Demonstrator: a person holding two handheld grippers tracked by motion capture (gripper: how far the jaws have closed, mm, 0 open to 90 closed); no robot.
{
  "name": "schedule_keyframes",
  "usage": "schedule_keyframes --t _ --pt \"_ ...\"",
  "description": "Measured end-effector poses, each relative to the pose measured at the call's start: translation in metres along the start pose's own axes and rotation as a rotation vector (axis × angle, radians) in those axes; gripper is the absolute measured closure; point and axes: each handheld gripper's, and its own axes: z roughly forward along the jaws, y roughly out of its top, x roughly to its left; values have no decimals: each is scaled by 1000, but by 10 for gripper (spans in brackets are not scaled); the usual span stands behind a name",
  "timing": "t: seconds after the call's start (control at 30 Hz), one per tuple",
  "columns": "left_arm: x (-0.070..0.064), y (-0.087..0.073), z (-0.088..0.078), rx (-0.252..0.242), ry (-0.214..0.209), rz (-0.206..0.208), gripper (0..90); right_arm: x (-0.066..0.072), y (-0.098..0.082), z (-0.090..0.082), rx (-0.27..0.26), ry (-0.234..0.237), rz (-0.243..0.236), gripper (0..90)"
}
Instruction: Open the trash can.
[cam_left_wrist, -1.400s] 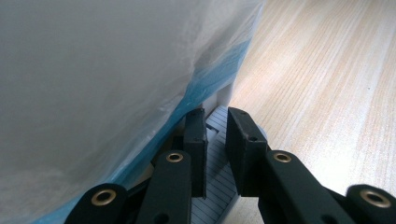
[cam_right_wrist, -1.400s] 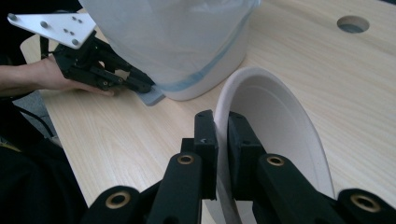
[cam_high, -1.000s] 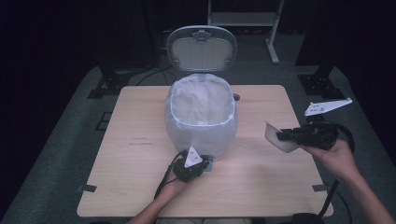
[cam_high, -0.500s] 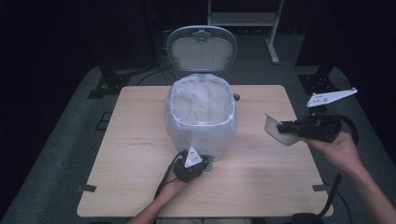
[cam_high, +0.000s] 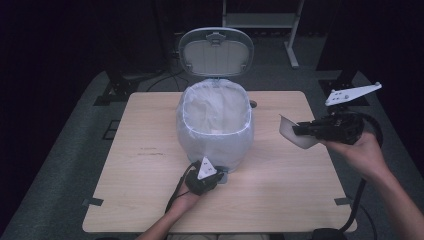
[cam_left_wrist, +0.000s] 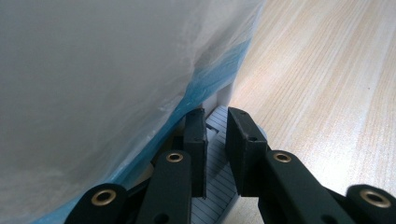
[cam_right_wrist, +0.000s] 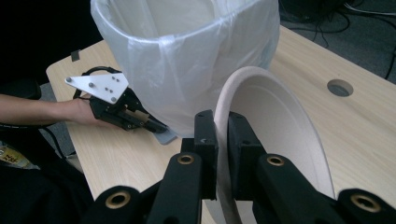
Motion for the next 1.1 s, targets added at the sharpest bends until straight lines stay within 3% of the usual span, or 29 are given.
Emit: schedule_keyframes --t 1.1 --pt "1 0 0 0 -4 0 783 26 63 -7 -5 21 -90 834"
